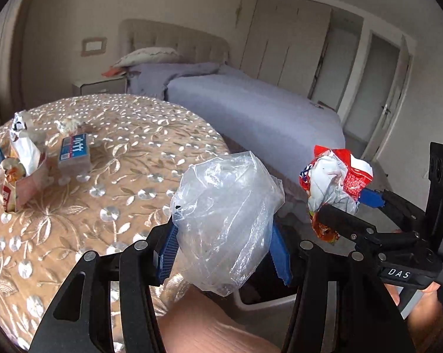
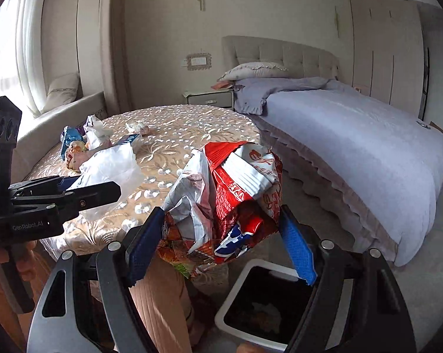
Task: Collect trash
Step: 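Carry bag and red wrappers over the bin and open both grippers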
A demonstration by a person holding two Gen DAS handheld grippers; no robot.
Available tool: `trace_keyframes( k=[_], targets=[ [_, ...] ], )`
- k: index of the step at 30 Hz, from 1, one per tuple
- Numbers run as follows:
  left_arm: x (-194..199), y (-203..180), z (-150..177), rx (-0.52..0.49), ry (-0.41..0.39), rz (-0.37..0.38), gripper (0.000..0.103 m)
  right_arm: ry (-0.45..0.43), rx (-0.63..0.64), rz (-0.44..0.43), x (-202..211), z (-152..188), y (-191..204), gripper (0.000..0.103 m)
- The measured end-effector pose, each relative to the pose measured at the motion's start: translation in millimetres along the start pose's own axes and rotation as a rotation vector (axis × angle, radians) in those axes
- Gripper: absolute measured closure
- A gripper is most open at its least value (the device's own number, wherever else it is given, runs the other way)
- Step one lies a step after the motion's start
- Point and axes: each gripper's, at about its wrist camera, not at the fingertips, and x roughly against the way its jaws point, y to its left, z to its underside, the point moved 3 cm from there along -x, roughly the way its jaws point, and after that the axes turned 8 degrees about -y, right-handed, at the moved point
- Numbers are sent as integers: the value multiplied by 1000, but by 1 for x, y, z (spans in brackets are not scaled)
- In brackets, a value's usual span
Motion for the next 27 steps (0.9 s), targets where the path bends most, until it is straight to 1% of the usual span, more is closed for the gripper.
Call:
trace_keyframes(
  k=[6,9,12,19,25,26,27],
  targets=[
    [-40,-40,14,-54,86,97,49,42,-11,83,3,29,-35,25],
    [-61,-61,25,-79,142,140,49,84,-13,123,-4,48,-50,25],
    [-85,-72,36,-95,199,163,49,132,-26,149,-12,68,-65,25],
    [-131,-90,62,-96,319,207,49,239,-80,156,-30,112,-91,25],
    [-175,-98,82,-98,405,224,49,318,-122,152,-56,149,-107,24],
    [-182,-99,85,-91,418,229,45,333,-135,150,-61,155,-110,19],
    [-189,-99,88,-81,431,233,25,352,-149,143,-65,160,-113,5]
  ],
)
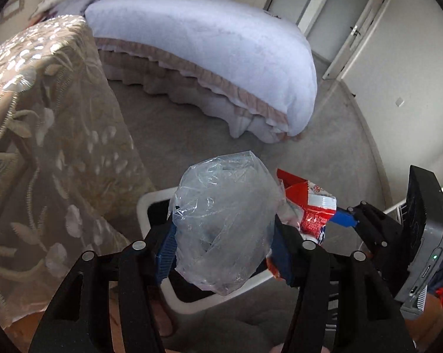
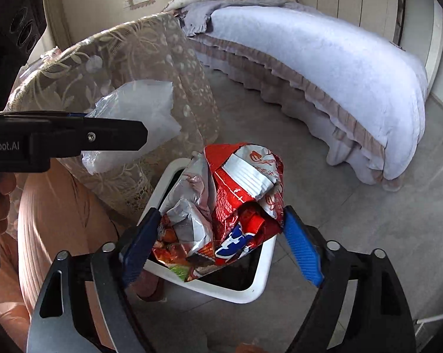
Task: Collect trash
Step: 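Carry bag and red wrappers over the bin and open both grippers, then move both tools back over the table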
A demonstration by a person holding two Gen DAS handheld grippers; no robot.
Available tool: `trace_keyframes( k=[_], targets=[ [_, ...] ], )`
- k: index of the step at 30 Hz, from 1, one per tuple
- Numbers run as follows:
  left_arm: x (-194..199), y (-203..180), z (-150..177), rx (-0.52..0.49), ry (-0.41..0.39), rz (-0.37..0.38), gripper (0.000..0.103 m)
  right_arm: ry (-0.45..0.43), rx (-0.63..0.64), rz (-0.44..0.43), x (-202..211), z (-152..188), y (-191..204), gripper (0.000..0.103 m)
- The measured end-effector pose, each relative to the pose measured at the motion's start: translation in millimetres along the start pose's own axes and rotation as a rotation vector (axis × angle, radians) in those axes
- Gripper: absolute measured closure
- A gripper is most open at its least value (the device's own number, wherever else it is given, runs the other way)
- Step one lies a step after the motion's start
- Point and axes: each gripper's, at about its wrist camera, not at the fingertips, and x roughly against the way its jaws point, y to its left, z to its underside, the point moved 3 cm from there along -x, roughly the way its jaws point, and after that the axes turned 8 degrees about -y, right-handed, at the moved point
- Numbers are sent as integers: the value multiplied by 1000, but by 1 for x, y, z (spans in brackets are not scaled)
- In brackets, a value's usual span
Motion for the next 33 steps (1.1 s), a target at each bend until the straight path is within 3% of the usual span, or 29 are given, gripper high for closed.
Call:
trace_keyframes(
  k=[1,2,9,19,27,33],
  targets=[
    [-6,2,0,13,11,-4,11,17,-9,-7,-4,4,-3,4],
    [-12,2,-1,20,14,-9,5,26,-14,-4,-8,7,-5,4],
    [-31,-1,3,6,50,-12,5,80,-15,3,-14,22,-8,4],
    [-10,-3,-5,2,3,-5,5,26,-8,-5,-4,7,-7,4],
    [65,-9,-19,-2,-166,-22,5,-141,55,-16,36,-29,13,4],
    [132,10,-22,31,-319,-117,5,-244,64,-28,63,-63,32,4]
  ],
)
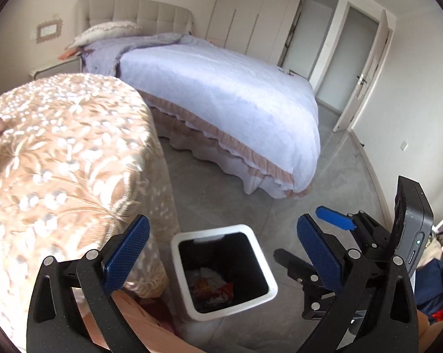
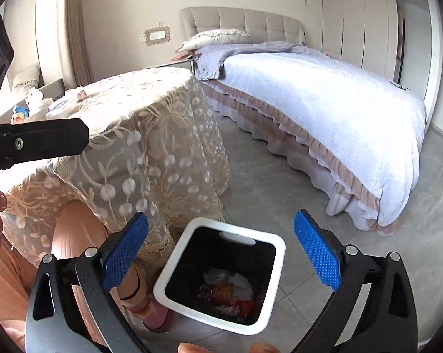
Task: Collect trash
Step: 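Move both tools back over the table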
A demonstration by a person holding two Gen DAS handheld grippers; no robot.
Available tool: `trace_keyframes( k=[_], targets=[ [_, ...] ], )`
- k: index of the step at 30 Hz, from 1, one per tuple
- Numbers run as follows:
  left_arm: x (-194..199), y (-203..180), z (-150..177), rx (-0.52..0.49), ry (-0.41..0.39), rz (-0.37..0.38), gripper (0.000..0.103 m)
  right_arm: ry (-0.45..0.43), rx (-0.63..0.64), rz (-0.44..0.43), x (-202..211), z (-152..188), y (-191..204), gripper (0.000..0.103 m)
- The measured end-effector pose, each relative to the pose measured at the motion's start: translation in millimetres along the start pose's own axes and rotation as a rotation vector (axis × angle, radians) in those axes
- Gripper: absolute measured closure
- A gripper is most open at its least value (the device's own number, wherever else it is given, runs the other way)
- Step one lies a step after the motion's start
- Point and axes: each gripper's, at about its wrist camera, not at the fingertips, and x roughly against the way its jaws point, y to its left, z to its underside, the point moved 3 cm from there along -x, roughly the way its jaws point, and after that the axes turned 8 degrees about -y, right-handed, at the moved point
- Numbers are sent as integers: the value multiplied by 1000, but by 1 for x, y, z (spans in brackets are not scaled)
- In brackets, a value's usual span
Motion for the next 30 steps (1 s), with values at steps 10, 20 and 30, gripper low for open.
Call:
trace_keyframes(
  k=[10,20,30],
  targets=[
    [79,50,-21,-67,-174,-269,5,-128,97,-192,6,-56,75,4],
    [141,122,-23,6,-254,-450,5,-105,215,-340,-9,-77,159,4],
    [180,208,-21,114,-228,-644,5,-99,211,-445,-31,-113,238,4]
  ],
)
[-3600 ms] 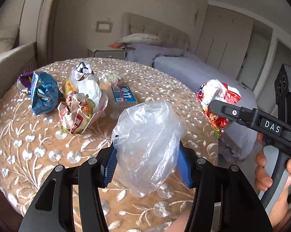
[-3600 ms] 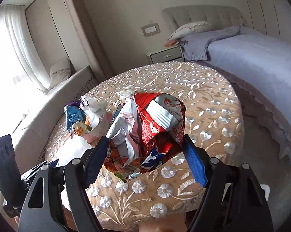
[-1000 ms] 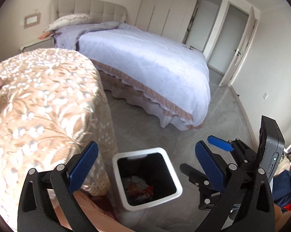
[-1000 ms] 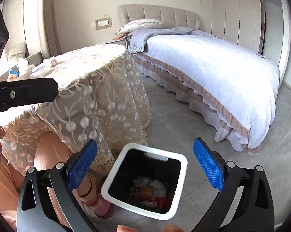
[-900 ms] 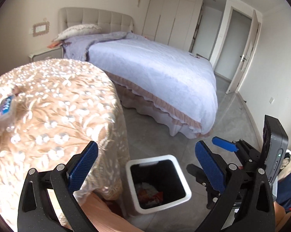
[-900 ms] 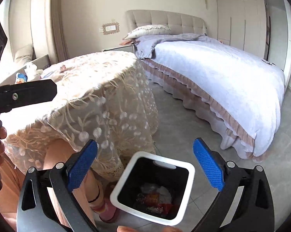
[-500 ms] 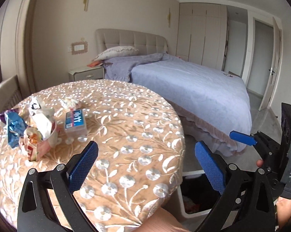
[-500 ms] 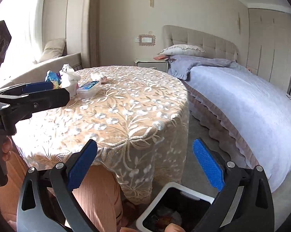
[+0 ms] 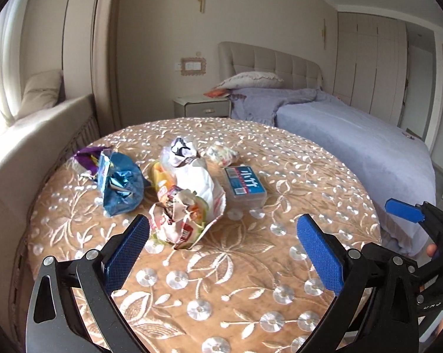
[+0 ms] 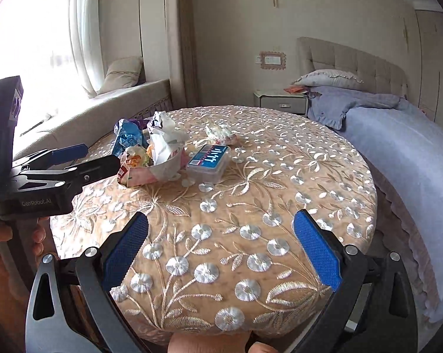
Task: Collect trash
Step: 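Move both tools back over the table, then grasp the white printed wrapper with the left gripper while the right grasps the white bag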
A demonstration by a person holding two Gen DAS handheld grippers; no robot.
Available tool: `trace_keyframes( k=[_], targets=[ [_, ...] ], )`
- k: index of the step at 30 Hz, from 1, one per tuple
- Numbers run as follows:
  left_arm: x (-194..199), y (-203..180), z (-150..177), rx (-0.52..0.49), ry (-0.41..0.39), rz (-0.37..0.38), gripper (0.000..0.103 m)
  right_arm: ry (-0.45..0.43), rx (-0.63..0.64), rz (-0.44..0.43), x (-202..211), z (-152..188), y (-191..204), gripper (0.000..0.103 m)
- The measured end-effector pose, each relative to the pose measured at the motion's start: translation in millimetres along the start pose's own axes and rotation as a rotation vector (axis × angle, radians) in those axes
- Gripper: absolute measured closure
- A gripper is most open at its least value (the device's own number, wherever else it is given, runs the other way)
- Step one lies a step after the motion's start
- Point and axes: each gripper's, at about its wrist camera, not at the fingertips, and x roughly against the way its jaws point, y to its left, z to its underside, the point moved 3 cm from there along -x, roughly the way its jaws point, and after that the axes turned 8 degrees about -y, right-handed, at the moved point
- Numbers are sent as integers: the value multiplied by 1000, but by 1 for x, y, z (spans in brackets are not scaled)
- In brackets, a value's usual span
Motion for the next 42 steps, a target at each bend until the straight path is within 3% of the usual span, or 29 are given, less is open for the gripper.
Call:
trace_keyframes(
  k=[4,10,15,26,29,30,31,32,34,42],
  targets=[
    [-18,31,-1,44,36,-50,5,15,14,-39,-29,-15,18,4],
    [-48,58,1,98,98,-50,5,63,7,-61,-77,-32,35,4],
    [-66,64,4,85,130,-46,5,141,-92,-91,-113,-37,33,6],
    [-90,60,16,54,218,37,5,330,-214,-197,-168,-20,37,50],
    [-94,56,18,45,243,61,6,347,-201,-215,-172,-19,45,69],
    [-96,54,20,43,259,72,14,355,-196,-221,-173,-18,48,83],
    [-99,52,22,40,277,90,22,361,-190,-225,-174,-17,50,91],
    [-101,50,24,41,293,101,35,359,-180,-217,-173,-16,52,93],
    [-101,52,27,55,294,116,42,346,-156,-207,-169,-15,54,97],
    [-76,55,29,88,234,94,46,302,-174,-169,-135,-12,38,99]
  ],
)
